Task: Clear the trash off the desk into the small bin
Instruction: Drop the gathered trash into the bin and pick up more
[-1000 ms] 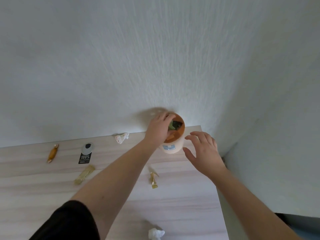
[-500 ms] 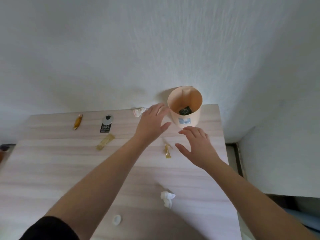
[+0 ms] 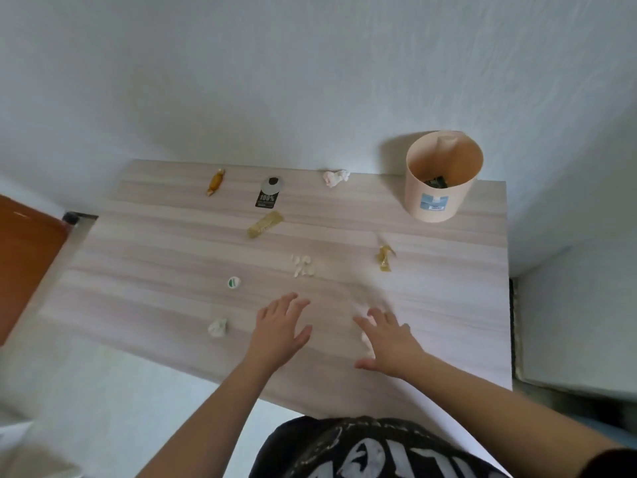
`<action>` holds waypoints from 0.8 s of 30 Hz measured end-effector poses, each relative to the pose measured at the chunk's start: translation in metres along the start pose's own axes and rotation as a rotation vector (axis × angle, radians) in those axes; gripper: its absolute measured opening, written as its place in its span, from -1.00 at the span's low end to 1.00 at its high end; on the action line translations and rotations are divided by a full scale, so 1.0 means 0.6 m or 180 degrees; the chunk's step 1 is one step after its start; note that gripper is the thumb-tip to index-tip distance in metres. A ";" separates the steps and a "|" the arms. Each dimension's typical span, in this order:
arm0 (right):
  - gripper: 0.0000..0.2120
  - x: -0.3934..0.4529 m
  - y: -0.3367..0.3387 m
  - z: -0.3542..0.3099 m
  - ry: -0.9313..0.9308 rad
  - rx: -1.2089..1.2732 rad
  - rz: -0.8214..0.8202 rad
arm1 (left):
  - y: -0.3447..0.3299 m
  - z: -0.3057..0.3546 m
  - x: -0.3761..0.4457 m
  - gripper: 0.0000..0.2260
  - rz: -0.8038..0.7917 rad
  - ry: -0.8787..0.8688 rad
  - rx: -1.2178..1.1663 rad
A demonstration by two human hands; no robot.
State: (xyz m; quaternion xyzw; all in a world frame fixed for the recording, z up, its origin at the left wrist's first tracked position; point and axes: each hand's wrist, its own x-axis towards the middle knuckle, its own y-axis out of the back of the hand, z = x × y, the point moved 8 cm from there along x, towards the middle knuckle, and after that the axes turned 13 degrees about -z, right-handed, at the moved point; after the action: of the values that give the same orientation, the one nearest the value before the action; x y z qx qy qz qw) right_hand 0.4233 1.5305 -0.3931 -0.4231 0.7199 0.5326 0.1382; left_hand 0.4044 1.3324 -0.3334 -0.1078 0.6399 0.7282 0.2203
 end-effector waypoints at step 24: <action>-0.79 0.017 0.051 0.047 -0.0845 0.1335 0.0790 | -0.141 -0.126 -0.011 -0.83 -0.0886 0.0434 -0.0517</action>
State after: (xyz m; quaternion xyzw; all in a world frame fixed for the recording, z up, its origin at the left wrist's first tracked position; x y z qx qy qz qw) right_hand 0.3869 1.5531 -0.3907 -0.2203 0.8363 0.4356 0.2496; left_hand 0.4395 1.2641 -0.4175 -0.2620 0.5713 0.7310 0.2658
